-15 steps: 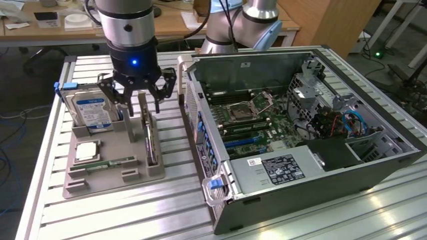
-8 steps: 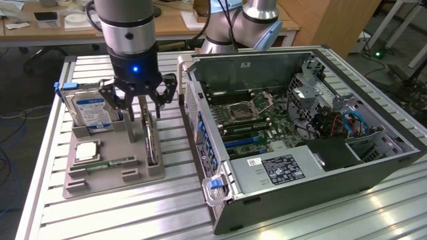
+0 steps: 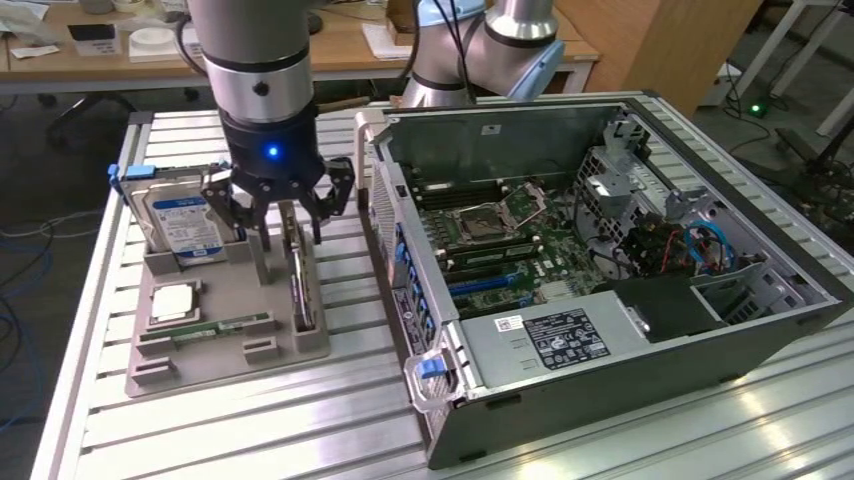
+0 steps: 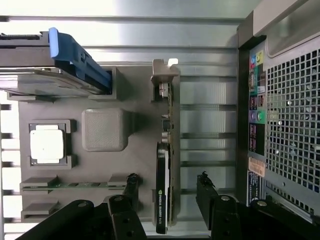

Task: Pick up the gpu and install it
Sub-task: 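Pick up the gpu and move the gpu toward the slot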

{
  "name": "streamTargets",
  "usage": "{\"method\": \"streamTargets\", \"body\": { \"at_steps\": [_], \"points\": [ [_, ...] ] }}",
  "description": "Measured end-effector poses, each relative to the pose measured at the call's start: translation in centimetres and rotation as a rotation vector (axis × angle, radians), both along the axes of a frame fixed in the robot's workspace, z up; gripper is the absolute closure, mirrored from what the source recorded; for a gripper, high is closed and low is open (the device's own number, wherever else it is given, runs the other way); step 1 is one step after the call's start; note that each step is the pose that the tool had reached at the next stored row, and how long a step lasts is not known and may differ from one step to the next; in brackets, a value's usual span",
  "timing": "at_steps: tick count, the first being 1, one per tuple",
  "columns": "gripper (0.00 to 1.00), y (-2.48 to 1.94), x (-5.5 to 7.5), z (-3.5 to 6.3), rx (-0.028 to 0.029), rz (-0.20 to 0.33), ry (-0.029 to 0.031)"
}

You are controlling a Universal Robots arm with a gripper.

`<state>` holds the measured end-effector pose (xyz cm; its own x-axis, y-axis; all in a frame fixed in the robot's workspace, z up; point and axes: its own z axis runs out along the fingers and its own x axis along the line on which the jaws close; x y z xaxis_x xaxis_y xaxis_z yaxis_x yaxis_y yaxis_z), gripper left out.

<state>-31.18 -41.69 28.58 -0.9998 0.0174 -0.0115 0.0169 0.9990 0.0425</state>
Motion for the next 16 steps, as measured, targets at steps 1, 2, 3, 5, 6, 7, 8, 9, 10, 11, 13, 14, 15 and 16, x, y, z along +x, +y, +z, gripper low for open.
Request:
{"method": "streamTargets", "body": {
  "at_steps": [1,2,3,5,6,7,8,9,10,11,13,14,15,16],
  "points": [
    [0.41,0.0,0.0,-0.19,0.0,0.0,-0.0001],
    [0.41,0.0,0.0,-0.36,0.0,0.0,-0.0001],
    [0.41,0.0,0.0,-0.53,0.0001,0.0,-0.0001],
    [0.41,0.0,0.0,-0.84,0.0001,0.0,-0.0001],
    [0.41,0.0,0.0,-1.01,0.0,0.0,-0.0003],
    [0.41,0.0,0.0,-1.2,0.0,0.0,-0.0004],
    [0.41,0.0,0.0,-1.38,0.0,0.0,-0.0005],
    [0.41,-0.01,0.0,-1.56,0.0,0.0,-0.0006],
    [0.41,-0.01,0.0,-1.73,-0.0001,0.0,-0.0006],
    [0.41,-0.01,0.0,-1.9,0.0,0.0,-0.0007],
    [0.41,0.0,0.0,-2.18,0.0,0.0,-0.0007],
    [0.41,0.0,0.0,-2.32,0.0,0.0,-0.0007],
    [0.41,0.0,0.0,-2.48,0.0,0.0,-0.0007],
    [0.41,-0.01,0.0,-2.65,0.0,0.0,-0.0008]
  ]
}}
